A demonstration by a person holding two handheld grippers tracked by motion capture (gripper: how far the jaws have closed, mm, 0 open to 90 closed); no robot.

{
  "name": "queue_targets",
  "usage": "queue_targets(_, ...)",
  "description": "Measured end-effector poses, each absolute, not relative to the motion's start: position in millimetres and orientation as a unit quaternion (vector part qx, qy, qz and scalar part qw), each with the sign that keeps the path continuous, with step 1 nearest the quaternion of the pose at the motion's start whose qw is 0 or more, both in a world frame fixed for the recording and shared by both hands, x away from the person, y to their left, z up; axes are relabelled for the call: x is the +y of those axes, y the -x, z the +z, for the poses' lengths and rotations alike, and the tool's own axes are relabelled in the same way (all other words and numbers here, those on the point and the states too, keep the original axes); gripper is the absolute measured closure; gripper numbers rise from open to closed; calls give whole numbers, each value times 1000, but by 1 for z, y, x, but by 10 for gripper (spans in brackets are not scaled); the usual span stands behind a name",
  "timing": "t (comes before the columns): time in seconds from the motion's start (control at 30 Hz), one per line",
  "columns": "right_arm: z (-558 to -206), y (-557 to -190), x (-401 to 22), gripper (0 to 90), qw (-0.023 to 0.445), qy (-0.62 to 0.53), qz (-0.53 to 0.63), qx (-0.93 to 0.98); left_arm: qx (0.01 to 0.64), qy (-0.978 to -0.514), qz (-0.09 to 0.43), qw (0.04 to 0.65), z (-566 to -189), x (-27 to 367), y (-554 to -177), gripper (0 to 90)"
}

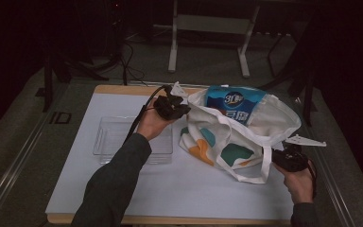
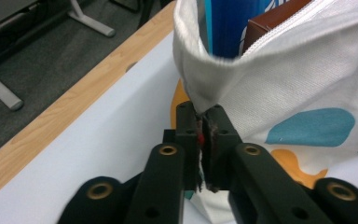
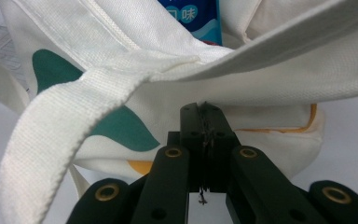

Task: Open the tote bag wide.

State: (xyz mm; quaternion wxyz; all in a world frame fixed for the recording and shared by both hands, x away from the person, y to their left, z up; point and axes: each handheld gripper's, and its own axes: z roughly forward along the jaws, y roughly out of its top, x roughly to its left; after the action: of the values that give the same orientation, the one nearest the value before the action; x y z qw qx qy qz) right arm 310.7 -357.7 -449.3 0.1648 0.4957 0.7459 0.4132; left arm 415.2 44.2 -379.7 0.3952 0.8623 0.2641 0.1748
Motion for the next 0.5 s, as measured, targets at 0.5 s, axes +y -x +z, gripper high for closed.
queue_targets(0.5, -450, -312, -355, 889, 166, -494, 414, 746, 175, -870, 194, 418, -369, 26, -375, 608)
